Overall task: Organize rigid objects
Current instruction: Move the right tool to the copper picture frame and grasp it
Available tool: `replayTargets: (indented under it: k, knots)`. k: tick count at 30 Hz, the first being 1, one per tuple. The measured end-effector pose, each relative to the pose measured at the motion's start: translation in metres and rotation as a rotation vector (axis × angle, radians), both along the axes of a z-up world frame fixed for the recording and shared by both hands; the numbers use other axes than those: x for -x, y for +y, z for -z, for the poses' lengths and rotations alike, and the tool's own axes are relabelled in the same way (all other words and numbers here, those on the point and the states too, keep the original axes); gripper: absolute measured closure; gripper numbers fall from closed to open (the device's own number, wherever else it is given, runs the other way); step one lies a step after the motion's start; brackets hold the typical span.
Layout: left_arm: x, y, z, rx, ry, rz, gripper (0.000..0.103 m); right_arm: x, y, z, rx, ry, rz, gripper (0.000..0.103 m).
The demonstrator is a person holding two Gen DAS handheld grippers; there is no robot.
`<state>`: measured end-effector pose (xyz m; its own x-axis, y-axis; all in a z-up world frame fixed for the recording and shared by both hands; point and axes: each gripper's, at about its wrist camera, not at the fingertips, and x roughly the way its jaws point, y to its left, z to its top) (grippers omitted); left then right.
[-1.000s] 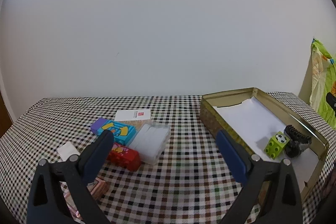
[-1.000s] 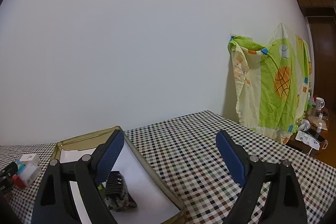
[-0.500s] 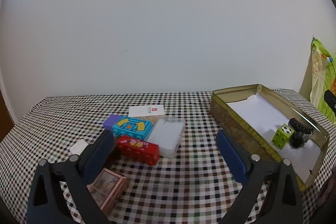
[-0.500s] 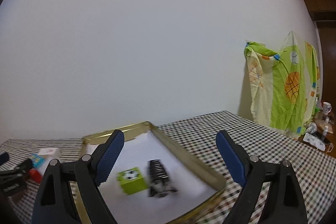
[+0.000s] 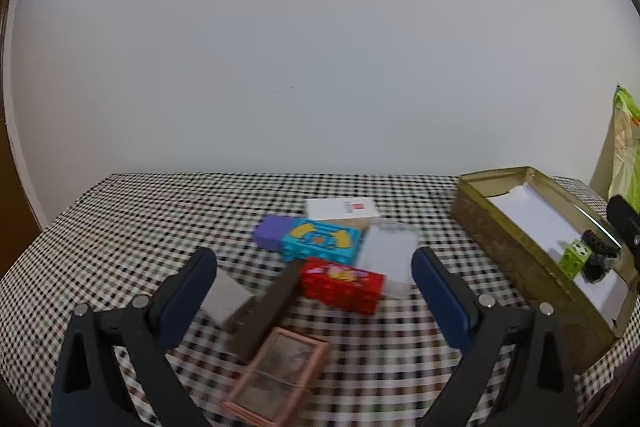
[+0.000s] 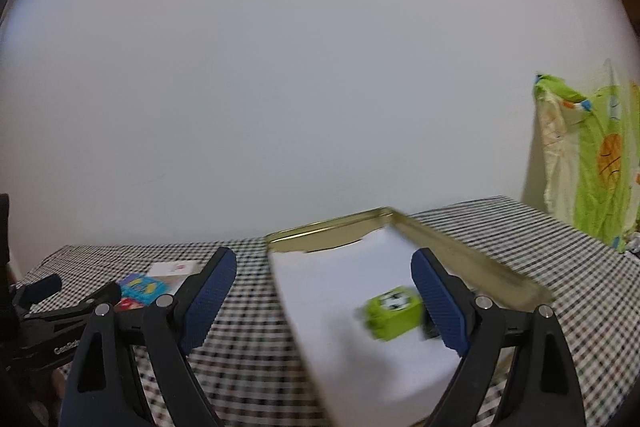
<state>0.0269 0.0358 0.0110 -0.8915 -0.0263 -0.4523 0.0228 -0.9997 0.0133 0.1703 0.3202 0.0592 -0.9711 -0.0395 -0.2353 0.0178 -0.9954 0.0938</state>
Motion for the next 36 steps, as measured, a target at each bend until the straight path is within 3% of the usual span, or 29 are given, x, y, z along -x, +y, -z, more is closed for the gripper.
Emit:
replayTargets:
  k: [6,11,17,27,36]
  knots:
    - [0.005,-0.029,0.0,0.005,-0.01,-0.04,0.004,0.005,-0.037,0.004,-0.007,-0.038,-0.077,0.012]
    - [0.011,-0.069,-0.001,0.009,-0.01,-0.134,0.004,0.009,-0.063,0.006,-0.027,-0.061,-0.142,0.012]
    - [0.019,-0.116,-0.001,-0.026,-0.036,-0.246,0.004,0.024,-0.093,0.012,-0.044,-0.156,-0.263,0.012]
    - [0.026,-0.129,0.001,0.007,-0.072,-0.311,0.004,0.026,-0.151,0.036,-0.059,-0.395,-0.548,0.012]
    - [0.028,-0.132,0.0,0.007,-0.075,-0.328,0.004,0.021,-0.205,0.052,-0.212,-0.51,-0.63,0.012]
